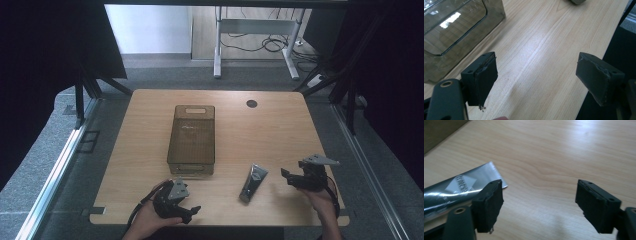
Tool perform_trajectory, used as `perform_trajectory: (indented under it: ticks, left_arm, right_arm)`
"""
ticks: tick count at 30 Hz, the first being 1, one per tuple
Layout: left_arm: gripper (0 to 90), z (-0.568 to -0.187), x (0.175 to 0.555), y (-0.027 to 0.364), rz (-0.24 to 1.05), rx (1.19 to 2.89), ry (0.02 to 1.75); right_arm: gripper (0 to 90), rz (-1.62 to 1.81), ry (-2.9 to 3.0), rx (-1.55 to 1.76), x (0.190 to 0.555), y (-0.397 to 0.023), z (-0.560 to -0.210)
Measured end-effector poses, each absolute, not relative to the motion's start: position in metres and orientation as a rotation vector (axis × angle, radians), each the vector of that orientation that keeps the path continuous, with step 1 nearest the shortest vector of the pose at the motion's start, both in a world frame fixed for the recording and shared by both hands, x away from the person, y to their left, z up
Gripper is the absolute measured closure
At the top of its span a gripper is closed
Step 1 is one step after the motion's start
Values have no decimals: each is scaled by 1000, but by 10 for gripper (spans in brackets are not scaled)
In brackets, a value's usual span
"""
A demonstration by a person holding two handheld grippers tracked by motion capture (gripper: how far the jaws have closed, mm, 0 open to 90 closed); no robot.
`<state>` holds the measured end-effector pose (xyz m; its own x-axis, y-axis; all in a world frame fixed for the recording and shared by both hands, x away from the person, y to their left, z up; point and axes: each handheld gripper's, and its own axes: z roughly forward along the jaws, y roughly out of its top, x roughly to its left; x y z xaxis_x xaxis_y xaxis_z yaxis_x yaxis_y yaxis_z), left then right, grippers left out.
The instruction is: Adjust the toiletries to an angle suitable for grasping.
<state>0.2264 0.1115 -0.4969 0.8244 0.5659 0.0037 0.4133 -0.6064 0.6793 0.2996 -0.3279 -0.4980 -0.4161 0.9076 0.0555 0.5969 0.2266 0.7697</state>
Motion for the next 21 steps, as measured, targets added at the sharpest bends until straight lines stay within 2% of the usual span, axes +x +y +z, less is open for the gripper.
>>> perform_trajectory:
  ticks: [1, 11, 21]
  left_arm:
    - [175, -497, 227, 112, 285, 2304, 716]
    - [174, -499, 233, 117, 275, 2276, 758]
    - [174, -498, 236, 120, 289, 2260, 771]
  right_arm:
    - [270, 1042, 2116, 1387, 300, -329, -500]
    - [334, 1004, 2160, 1392, 300, -328, -509]
    - [507, 1031, 2211, 1346, 294, -337, -501]
